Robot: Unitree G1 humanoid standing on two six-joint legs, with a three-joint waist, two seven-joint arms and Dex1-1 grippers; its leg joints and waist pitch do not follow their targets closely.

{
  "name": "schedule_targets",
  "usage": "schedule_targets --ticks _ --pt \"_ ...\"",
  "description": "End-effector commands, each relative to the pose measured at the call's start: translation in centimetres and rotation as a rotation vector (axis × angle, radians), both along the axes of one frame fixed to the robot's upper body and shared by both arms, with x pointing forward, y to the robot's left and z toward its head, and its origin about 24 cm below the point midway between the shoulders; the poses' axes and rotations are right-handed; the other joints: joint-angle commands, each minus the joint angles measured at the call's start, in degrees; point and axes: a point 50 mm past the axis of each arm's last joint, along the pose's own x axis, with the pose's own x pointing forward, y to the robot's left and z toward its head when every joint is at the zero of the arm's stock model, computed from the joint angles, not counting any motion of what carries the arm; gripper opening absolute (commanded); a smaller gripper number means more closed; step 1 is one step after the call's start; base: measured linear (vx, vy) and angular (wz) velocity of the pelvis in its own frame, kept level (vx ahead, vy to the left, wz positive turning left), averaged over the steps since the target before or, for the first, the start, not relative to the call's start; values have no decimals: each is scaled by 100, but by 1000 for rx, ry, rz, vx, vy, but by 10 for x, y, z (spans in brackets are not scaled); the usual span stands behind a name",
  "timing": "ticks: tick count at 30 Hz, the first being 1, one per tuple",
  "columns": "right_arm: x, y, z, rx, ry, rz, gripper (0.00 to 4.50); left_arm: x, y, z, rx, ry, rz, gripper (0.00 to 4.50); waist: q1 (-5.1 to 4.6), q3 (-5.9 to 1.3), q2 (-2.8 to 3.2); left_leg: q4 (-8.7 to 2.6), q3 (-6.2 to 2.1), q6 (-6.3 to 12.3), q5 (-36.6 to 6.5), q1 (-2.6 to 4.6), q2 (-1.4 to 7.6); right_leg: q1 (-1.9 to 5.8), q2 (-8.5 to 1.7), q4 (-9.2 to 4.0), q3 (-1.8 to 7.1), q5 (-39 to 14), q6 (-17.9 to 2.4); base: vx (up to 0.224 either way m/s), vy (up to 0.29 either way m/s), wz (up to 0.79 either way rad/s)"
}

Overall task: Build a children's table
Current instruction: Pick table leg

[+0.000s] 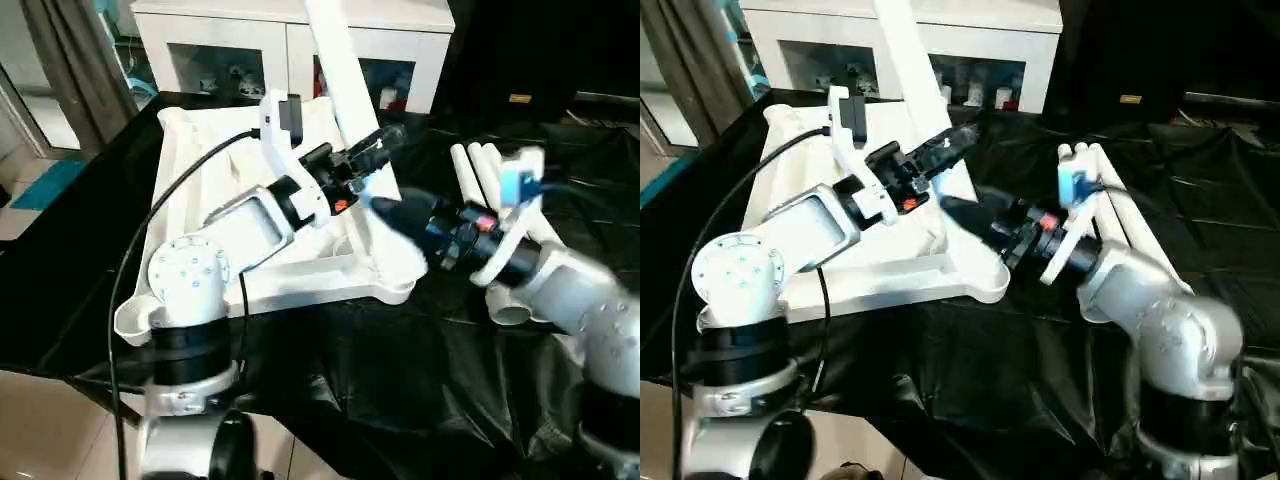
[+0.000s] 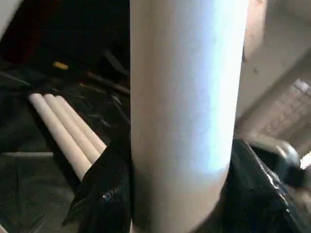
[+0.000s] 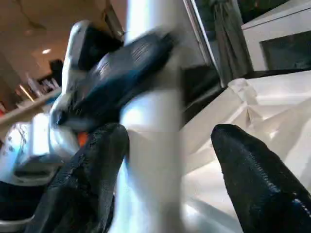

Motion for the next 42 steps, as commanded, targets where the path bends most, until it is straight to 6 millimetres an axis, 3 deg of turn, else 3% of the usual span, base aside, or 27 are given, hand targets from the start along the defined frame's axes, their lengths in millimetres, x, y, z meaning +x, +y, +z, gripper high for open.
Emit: schedule_targets --ticks 1,3,7,8,13,14,20,21,25,26,32,33,34,36,38,42 --pt "-3 -3 3 23 15 60 313 -5 -6 4 -4 -41 -93 194 20 -507 -66 -384 -53 314 -572 44 173 359 -269 -461 189 -1586 -960 0 0 0" --pt "-6 -2 1 1 36 109 313 -10 -9 10 -24 -79 -166 194 19 -500 -30 -380 -55 346 -541 47 167 362 -262 -463 188 -1505 -992 0 0 0" --pt "-12 2 -3 -31 60 175 313 -16 -15 17 -41 -114 -242 194 15 -488 -32 -385 -56 349 -613 46 186 367 -273 -461 184 -1492 -1106 0 0 0" --pt "-14 4 -3 -26 61 199 313 -16 -18 17 -38 -117 -254 194 19 -476 -6 -391 -60 332 -672 50 187 364 -280 -474 184 -1619 -1090 0 0 0" --pt "-17 8 -2 -11 62 234 313 -16 -21 17 -36 -121 -270 194 6 -477 -28 -400 -70 283 -741 51 190 360 -277 -500 176 -1818 -1012 0 0 0" --pt "-20 11 -4 -22 74 266 313 -15 -24 17 -39 -126 -280 194 9 -471 -4 -400 -66 264 -796 65 189 346 -279 -520 178 -1893 -1011 0 0 0" --pt "-25 17 -16 -96 119 309 313 -16 -28 18 -60 -143 -313 194 12 -478 -17 -409 -76 221 -796 46 196 367 -287 -508 180 -1810 -988 0 0 0" --pt "-25 18 -18 -106 127 311 286 -17 -28 18 -62 -149 -321 194 8 -479 -28 -412 -77 218 -801 46 199 369 -288 -505 181 -1812 -995 0 0 0" --pt "-25 19 -21 -110 144 306 256 -18 -28 19 -64 -155 -329 194 2 -478 -29 -406 -73 229 -812 49 199 361 -292 -509 183 -1860 -1011 0 0 0" --pt "-24 19 -20 -109 143 303 247 -18 -27 18 -63 -156 -326 194 4 -485 -52 -403 -67 236 -804 54 200 361 -292 -512 184 -1865 -1012 0 0 0" --pt "-20 21 -20 -107 130 267 211 -17 -25 16 -58 -158 -310 194 4 -482 -35 -406 -69 225 -796 47 199 353 -295 -509 183 -1895 -992 0 0 0" --pt "-18 22 -21 -116 123 249 211 -16 -25 16 -56 -156 -298 194 1 -507 -73 -400 -68 227 -771 45 202 371 -296 -502 181 -1876 -988 0 0 0" --pt "-17 22 -21 -124 117 237 208 -15 -24 15 -55 -154 -288 194 8 -503 -48 -404 -73 221 -727 40 210 361 -303 -492 182 -1834 -990 0 0 0" --pt "-14 24 -22 -143 105 199 205 -13 -23 15 -49 -147 -253 264 9 -517 -47 -401 -72 217 -693 42 214 364 -304 -478 185 -1754 -1008 0 0 0" --pt "-12 26 -22 -161 91 164 204 -9 -22 14 -18 -152 -193 264 3 -517 -30 -400 -70 196 -692 51 213 354 -296 -476 186 -1726 -1021 0 0 0" --pt "-9 30 -22 -194 73 112 202 -1 -22 9 78 -136 -39 307 -2 -525 -37 -398 -69 142 -721 54 213 367 -297 -474 193 -1700 -979 0 0 0"
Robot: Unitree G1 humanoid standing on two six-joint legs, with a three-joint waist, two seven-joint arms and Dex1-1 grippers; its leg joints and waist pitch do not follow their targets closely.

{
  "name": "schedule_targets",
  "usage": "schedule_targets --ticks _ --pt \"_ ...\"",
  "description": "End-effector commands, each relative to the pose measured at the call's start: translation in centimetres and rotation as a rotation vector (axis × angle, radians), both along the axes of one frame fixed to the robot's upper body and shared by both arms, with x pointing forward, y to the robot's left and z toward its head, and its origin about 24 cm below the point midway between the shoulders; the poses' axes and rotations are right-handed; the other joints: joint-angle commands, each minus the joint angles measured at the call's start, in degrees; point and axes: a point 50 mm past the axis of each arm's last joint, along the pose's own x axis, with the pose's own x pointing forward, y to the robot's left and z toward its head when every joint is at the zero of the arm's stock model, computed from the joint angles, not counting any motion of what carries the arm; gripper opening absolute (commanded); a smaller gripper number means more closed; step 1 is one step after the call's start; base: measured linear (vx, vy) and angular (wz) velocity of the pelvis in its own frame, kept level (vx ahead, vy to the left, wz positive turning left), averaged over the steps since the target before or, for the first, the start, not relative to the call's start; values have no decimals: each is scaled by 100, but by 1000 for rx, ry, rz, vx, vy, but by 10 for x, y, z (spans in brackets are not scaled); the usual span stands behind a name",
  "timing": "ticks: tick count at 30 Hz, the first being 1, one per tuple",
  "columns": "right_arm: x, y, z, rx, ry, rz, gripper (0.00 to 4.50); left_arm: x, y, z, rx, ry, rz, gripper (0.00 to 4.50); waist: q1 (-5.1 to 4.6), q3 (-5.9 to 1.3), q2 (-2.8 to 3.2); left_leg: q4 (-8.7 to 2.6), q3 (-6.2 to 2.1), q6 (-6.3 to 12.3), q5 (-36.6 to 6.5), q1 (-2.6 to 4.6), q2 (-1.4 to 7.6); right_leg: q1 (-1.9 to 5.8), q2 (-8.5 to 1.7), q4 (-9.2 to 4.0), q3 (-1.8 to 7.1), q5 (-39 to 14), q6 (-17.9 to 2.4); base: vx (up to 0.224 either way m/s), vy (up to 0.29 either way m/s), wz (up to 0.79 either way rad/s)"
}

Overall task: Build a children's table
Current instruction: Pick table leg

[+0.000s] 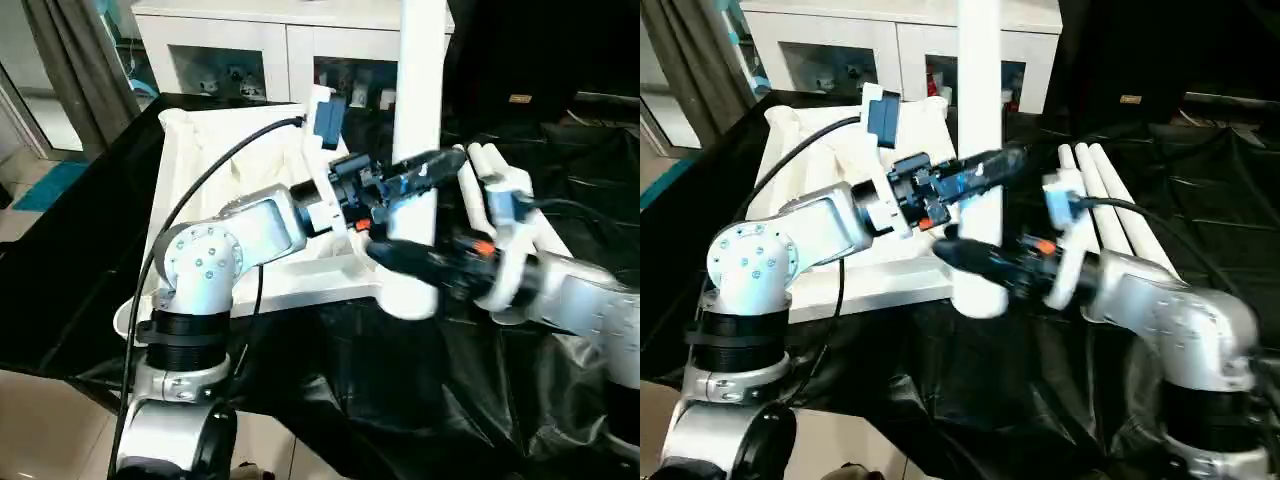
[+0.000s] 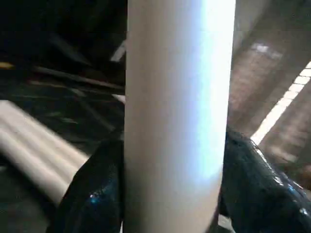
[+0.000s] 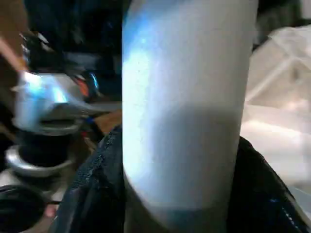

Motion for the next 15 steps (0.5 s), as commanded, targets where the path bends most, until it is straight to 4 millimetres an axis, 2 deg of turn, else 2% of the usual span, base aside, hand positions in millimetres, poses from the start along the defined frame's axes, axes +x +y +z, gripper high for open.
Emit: schedule_targets --ticks 1,3,4,7,9,10,13,15 --pt "3 0 0 -37 -18 -46 202 3 -1 3 43 -18 84 310 6 -516 -61 -401 -69 131 -711 43 218 367 -289 -465 208 -1661 -972 0 0 0" --pt "4 1 -1 -59 -34 -63 202 8 -2 2 57 11 167 310 8 -522 -77 -391 -66 157 -664 31 210 373 -285 -463 209 -1571 -958 0 0 0" --pt "5 2 -1 -62 -38 -66 202 9 -2 2 54 16 182 274 12 -526 -77 -385 -65 167 -657 35 208 375 -288 -459 208 -1555 -965 0 0 0" --pt "5 3 -1 -69 -43 -70 202 12 0 3 35 34 227 279 21 -534 -93 -373 -58 232 -593 24 196 379 -289 -457 208 -1510 -996 0 0 0" --pt "5 4 -2 -72 -46 -73 202 13 0 3 25 40 238 249 19 -536 -105 -369 -55 269 -575 20 193 378 -283 -456 206 -1513 -984 0 0 0" --pt "5 5 -2 -76 -49 -75 201 13 0 2 18 44 236 233 26 -532 -92 -367 -56 277 -591 20 193 371 -291 -466 203 -1582 -974 0 0 0" --pt "6 6 -2 -80 -55 -78 201 11 -1 3 7 51 238 236 19 -537 -92 -366 -58 275 -584 24 194 367 -280 -459 200 -1588 -961 0 0 0" --pt "6 5 -2 -81 -56 -78 201 11 -1 3 3 53 237 198 23 -536 -94 -363 -55 282 -591 20 190 371 -284 -465 200 -1602 -955 0 0 0"
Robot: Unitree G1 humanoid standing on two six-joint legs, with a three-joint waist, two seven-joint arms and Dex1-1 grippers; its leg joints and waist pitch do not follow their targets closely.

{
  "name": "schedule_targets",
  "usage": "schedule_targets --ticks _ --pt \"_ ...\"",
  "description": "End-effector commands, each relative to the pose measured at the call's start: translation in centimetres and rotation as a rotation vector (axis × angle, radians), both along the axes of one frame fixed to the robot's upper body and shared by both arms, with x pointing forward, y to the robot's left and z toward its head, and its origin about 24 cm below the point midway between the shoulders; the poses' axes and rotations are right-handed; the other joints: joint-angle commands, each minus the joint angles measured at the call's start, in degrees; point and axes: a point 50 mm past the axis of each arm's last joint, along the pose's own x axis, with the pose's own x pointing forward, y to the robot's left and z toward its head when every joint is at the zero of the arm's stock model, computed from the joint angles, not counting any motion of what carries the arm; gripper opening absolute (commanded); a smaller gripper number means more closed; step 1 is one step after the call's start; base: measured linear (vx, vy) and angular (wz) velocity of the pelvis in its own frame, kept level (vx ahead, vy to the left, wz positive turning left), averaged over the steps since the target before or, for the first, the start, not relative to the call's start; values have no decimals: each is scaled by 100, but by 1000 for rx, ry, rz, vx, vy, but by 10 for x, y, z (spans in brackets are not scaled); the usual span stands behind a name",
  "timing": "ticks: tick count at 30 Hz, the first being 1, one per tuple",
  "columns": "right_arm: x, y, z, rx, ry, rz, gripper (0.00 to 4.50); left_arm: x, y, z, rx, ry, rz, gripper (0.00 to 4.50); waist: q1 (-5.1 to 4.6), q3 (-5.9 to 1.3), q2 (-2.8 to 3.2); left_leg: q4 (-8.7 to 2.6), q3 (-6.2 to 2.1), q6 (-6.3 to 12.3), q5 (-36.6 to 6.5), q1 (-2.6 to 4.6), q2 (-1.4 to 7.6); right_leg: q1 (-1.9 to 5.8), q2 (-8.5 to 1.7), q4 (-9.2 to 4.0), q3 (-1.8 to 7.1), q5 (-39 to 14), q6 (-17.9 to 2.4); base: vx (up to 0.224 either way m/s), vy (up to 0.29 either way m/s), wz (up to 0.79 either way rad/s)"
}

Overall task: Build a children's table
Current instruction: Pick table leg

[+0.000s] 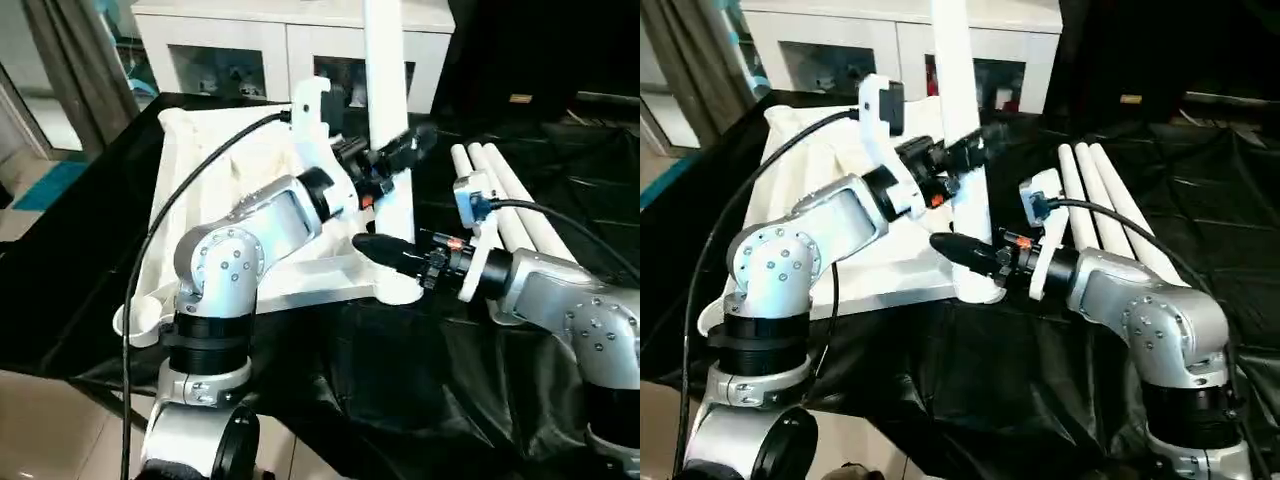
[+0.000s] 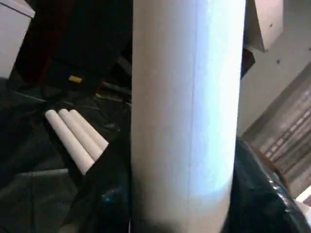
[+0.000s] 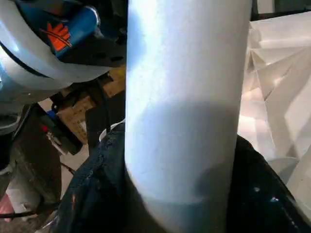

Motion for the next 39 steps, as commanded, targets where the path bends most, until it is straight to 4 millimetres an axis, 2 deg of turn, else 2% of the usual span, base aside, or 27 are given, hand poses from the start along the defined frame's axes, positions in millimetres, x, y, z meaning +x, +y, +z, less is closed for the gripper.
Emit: schedule_targets --ticks 1,7,8,11,14,15,16,17,19,20,21,22,23,25,26,27,28,29,30,31,32,33,34,35,36,37,39 --pt "0 2 5 -4 -34 6 201 0 2 3 -18 -3 11 198 23 -538 -85 -366 -57 282 -604 29 192 367 -280 -468 198 -1639 -932 0 0 0" --pt "2 2 5 -43 -79 -31 201 -1 2 5 -36 -11 6 188 18 -545 -74 -360 -60 285 -578 30 194 367 -281 -450 199 -1493 -979 0 0 0" --pt "2 3 4 -23 -61 -22 257 -1 2 5 -35 -12 6 188 17 -546 -69 -358 -58 298 -578 30 189 372 -278 -450 201 -1466 -990 0 0 0" --pt "-2 3 8 35 -45 13 279 0 3 4 -24 -20 13 188 20 -551 -66 -358 -62 334 -550 30 192 379 -279 -440 199 -1393 -1022 0 0 0" --pt "-4 1 8 -6 -84 5 296 2 5 3 0 -41 30 188 24 -558 -66 -356 -64 333 -527 32 198 381 -272 -425 198 -1335 -1032 0 0 0" --pt "-7 -1 8 -17 -95 9 300 3 6 2 21 -55 43 188 30 -557 -65 -359 -69 335 -528 30 200 382 -277 -432 197 -1336 -1022 0 0 0" --pt "-9 -3 8 -16 -99 13 302 4 8 1 48 -75 61 188 34 -554 -88 -358 -59 336 -545 33 201 384 -274 -441 205 -1369 -975 0 0 0" --pt "-12 -6 9 -15 -103 15 302 5 10 -1 87 -104 85 188 49 -554 -68 -359 -58 338 -560 47 203 370 -280 -444 210 -1417 -948 0 0 0" --pt "-18 -11 9 -19 -113 13 302 6 15 -5 161 -171 131 188 52 -555 -82 -374 -78 361 -518 24 210 388 -281 -451 206 -1394 -852 0 0 0" --pt "-21 -14 9 -31 -121 7 302 6 19 -9 203 -213 161 188 52 -556 -57 -376 -81 363 -538 29 217 381 -282 -450 207 -1419 -825 0 0 0" --pt "-23 -17 9 -49 -137 -7 302 6 22 -13 227 -229 176 188 29 -550 -73 -376 -72 359 -602 19 211 385 -275 -457 207 -1475 -758 0 0 0" --pt "-26 -21 8 -64 -139 -29 302 4 29 -20 251 -229 193 188 21 -556 -39 -380 -87 322 -622 13 207 394 -288 -445 204 -1540 -710 0 0 0" --pt "-26 -21 8 -64 -139 -29 302 4 29 -20 251 -229 193 188 21 -556 -39 -380 -87 322 -622 13 207 394 -288 -445 204 -1540 -710 0 0 0" --pt "-25 -26 10 -64 -169 -99 302 2 36 -25 289 -249 213 188 -6 -556 -28 -379 -71 246 -771 43 197 344 -277 -488 195 -1875 -707 0 0 0" --pt "-23 -28 12 -60 -202 -158 302 1 40 -28 302 -255 224 188 0 -548 23 -383 -72 224 -839 59 198 327 -276 -501 194 -1985 -704 0 0 0" --pt "-19 -31 14 -62 -241 -255 302 0 46 -31 305 -251 252 188 -12 -548 17 -389 -70 160 -906 59 206 305 -283 -504 192 -2103 -689 0 0 0" --pt "-19 -31 14 -62 -241 -255 302 0 46 -31 305 -251 252 188 -27 -540 3 -400 -70 142 -925 43 204 303 -280 -517 188 -2151 -669 0 0 0" --pt "-13 -29 12 -90 -254 -340 302 -2 49 -35 301 -243 268 188 -32 -537 36 -402 -65 81 -1036 77 193 267 -261 -544 179 -2317 -620 0 0 0" --pt "-13 -28 12 -92 -255 -345 302 -2 49 -35 301 -243 269 188 -42 -538 31 -401 -69 63 -1076 73 192 267 -263 -539 178 -2354 -610 0 0 0" --pt "-9 -27 9 -96 -265 -399 302 -4 50 -36 299 -241 290 188 -56 -533 71 -411 -74 23 -1199 71 188 255 -266 -561 172 -2487 -569 0 0 0" --pt "-5 -25 5 -102 -263 -451 302 -6 51 -36 283 -241 306 188 -68 -531 54 -413 -73 20 -1263 66 175 264 -256 -566 164 -2556 -533 0 0 0" --pt "0 -25 0 -112 -265 -525 302 -8 51 -36 259 -237 321 188 -74 -532 74 -413 -76 -20 -1307 72 181 235 -268 -583 168 -2619 -496 0 0 0" --pt "2 -26 -1 -115 -269 -560 302 -10 51 -36 251 -234 329 188 -89 -532 62 -415 -77 -34 -1352 66 175 235 -271 -584 159 -2679 -488 0 0 0" --pt "4 -26 -2 -117 -276 -591 302 -10 51 -36 245 -231 334 188 -100 -540 77 -421 -92 -58 -1400 61 166 249 -265 -587 147 -2761 -434 0 0 0" --pt "7 -27 -4 -110 -269 -635 302 -11 51 -36 241 -226 343 188 -108 -542 47 -415 -83 -40 -1446 79 171 221 -251 -601 155 -2728 -406 0 0 0" --pt "8 -28 -5 -108 -268 -648 302 -12 51 -36 240 -223 345 188 -116 -542 63 -422 -88 -30 -1461 66 167 229 -248 -585 156 -2694 -386 0 0 0" --pt "10 -27 -7 -105 -254 -671 302 -12 51 -37 243 -220 349 188 -134 -544 60 -430 -93 -12 -1443 47 162 245 -239 -578 152 -2608 -327 0 0 0"
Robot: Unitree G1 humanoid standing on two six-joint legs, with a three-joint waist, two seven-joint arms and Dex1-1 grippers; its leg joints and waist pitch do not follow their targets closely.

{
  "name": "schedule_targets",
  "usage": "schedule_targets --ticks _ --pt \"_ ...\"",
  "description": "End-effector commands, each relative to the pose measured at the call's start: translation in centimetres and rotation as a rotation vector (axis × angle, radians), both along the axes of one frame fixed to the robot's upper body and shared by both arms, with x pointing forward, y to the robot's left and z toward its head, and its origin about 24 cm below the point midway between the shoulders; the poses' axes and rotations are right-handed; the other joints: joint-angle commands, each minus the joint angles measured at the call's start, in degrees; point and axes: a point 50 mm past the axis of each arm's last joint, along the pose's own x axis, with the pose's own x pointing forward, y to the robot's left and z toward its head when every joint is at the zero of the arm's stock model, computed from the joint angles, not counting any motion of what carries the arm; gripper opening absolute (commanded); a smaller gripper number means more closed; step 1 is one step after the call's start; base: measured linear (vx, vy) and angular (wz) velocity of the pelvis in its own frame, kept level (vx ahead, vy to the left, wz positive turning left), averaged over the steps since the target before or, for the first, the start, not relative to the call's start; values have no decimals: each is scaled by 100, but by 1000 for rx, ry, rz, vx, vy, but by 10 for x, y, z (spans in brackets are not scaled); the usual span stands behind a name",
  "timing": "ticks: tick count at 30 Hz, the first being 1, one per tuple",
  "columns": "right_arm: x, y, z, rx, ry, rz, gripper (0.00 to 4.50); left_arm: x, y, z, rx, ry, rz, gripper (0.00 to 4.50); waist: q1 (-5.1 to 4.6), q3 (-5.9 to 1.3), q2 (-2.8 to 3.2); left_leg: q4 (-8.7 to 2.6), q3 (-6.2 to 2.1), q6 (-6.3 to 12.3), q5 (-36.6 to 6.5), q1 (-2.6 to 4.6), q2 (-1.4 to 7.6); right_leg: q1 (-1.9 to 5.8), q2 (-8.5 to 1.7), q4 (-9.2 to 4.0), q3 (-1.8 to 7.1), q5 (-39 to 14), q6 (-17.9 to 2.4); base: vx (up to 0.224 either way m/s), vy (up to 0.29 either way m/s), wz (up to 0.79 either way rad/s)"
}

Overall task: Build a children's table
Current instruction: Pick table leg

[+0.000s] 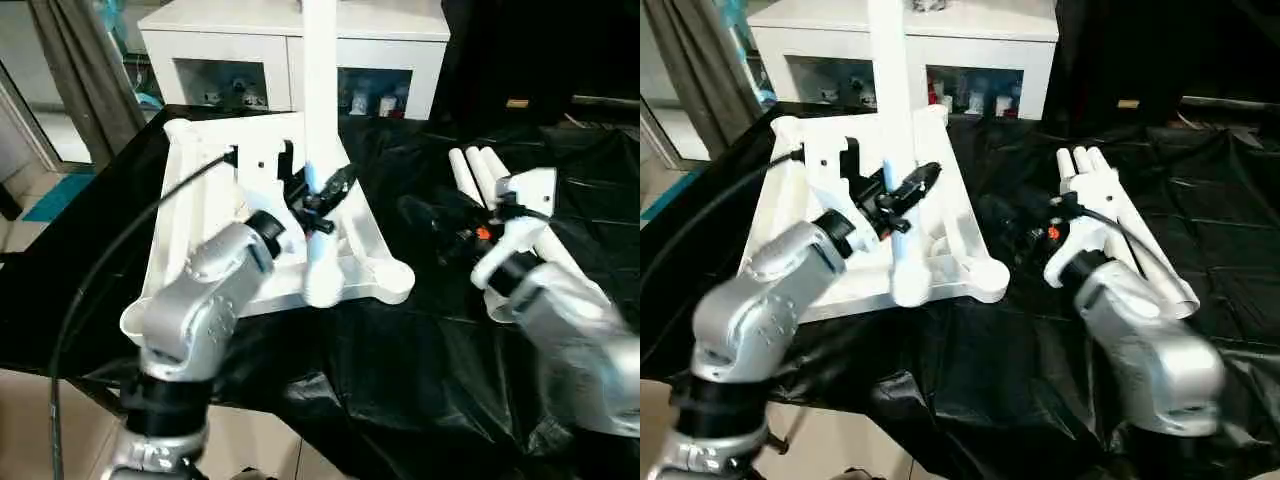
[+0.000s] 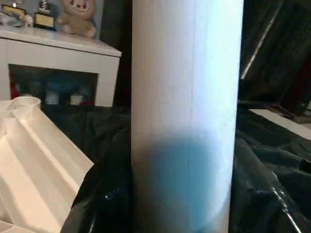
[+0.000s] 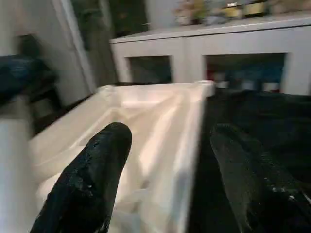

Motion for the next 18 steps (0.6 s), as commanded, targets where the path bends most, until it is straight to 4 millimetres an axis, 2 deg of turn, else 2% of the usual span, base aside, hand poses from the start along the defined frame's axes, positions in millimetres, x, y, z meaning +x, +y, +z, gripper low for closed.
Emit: schedule_targets --ticks 1,4,7,10,13,18 --pt "4 -2 1 -5 -3 -41 302 -2 2 5 0 -25 20 188 -28 -452 -51 -437 -97 5 -1404 42 162 257 -236 -560 162 -2513 -365 0 0 0" --pt "4 -2 1 -5 -3 -41 302 -2 2 5 0 -25 20 188 -36 -459 -48 -429 -91 41 -1309 34 161 263 -232 -543 171 -2313 -389 0 0 0" --pt "4 -2 1 -5 -3 -41 302 -2 2 5 0 -25 20 188 -32 -470 -40 -428 -91 78 -1147 22 173 289 -233 -496 180 -1950 -531 0 0 0" --pt "4 -2 1 -5 -3 -41 302 -2 2 5 0 -25 20 188 -30 -473 -34 -421 -82 92 -1136 36 176 291 -236 -485 189 -1814 -637 0 0 0" --pt "4 -2 1 -5 -3 -41 302 -2 2 5 0 -25 20 188 -30 -460 -36 -425 -75 91 -1210 42 175 292 -237 -495 191 -1899 -673 0 0 0" --pt "4 -2 1 -5 -3 -41 302 -2 2 5 0 -25 20 188 -37 -447 -38 -431 -77 51 -1353 55 171 275 -236 -528 186 -2195 -563 0 0 0"
